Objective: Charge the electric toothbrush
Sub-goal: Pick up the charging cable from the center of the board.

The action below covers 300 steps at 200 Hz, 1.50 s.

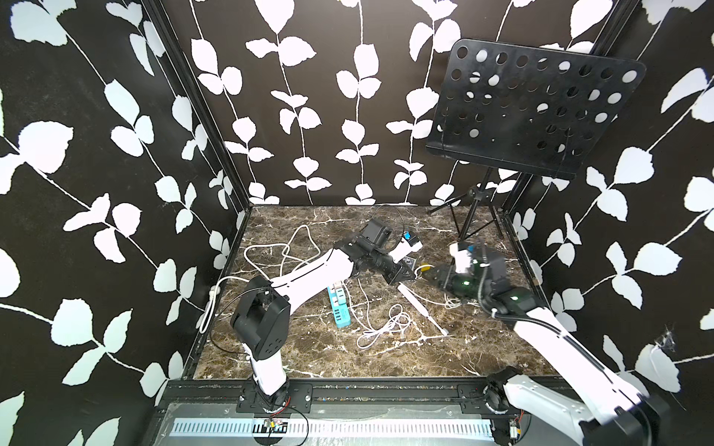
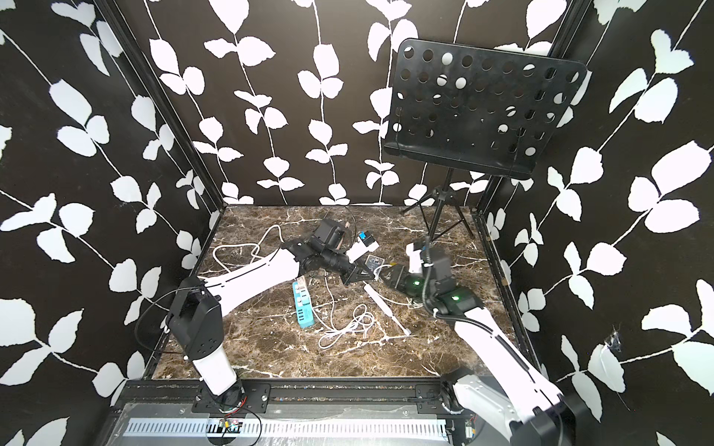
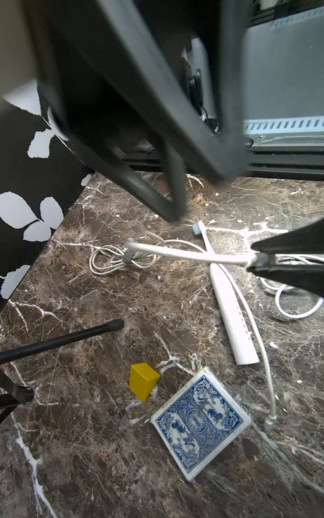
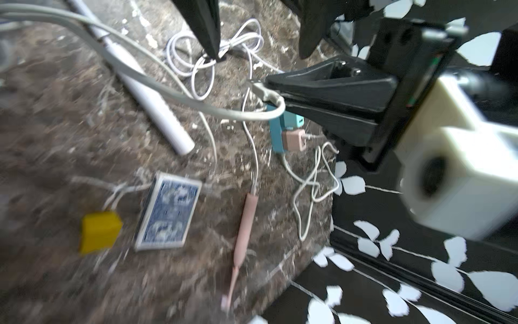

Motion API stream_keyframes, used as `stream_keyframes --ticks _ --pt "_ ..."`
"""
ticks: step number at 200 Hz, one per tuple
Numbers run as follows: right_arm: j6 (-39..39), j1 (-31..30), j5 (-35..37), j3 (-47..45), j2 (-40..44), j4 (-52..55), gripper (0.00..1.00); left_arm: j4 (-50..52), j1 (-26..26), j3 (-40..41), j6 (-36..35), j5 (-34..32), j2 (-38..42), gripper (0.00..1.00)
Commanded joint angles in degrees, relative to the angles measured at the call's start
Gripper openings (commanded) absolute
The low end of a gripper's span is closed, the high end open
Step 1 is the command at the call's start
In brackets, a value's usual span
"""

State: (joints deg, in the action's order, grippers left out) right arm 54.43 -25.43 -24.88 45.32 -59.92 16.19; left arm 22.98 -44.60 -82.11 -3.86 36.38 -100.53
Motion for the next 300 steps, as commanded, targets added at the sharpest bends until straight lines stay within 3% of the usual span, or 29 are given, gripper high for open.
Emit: stream_keyframes --ticks 1,20,61,91,112,163,169,182,199,228,248,300 --pt "12.83 -1.72 1.99 -1.29 -2.23 -13.64 0.45 0.46 -0.31 1.58 -1.04 -0.26 3.26 0.00" --pt "18.29 -1.83 4.29 -4.32 -3.34 -20.21 0.45 0.75 -0.40 2.34 -1.33 -0.31 3.55 0.00" --pt "18.96 -2.09 4.88 -4.43 -4.16 -26.12 0.42 1.32 -0.45 3.04 -2.33 -0.83 4.20 0.00" --pt "17.09 -2.93 5.86 -1.85 -6.12 -19.67 0.37 0.10 -0.41 3.33 -1.66 -0.12 4.85 0.00" --pt "18.92 -3.26 4.17 -2.54 -8.76 -24.46 0.27 -1.15 -0.45 3.45 -0.64 0.74 5.15 0.00" --pt "19.49 -4.53 8.00 -2.69 -7.56 -23.01 0.00 0.31 -0.48 3.43 -1.42 -2.41 5.88 0.00" --pt "19.81 -4.58 8.54 -2.87 -7.18 -22.74 0.00 0.24 -0.42 3.68 -1.34 -3.74 6.18 0.00" --pt "20.26 -4.81 9.85 -2.87 -6.58 -21.61 0.00 0.15 -0.40 4.24 -1.07 -4.25 7.25 0.17" --pt "20.52 -4.89 11.68 -2.66 -5.47 -20.24 0.00 -0.38 -0.42 6.30 -0.61 -5.81 9.72 0.26" --pt "21.65 -5.17 13.08 -2.10 -5.17 -19.43 0.00 -2.31 -0.40 11.98 -0.69 -9.31 15.10 0.30" --pt "22.15 -5.77 12.67 -0.42 -6.44 -17.83 0.00 -5.96 -0.45 15.56 -0.68 -8.35 17.27 0.35" --pt "19.31 -7.53 11.98 2.59 -8.62 -21.54 0.00 -10.98 -0.41 17.54 0.01 -4.06 16.18 0.35"
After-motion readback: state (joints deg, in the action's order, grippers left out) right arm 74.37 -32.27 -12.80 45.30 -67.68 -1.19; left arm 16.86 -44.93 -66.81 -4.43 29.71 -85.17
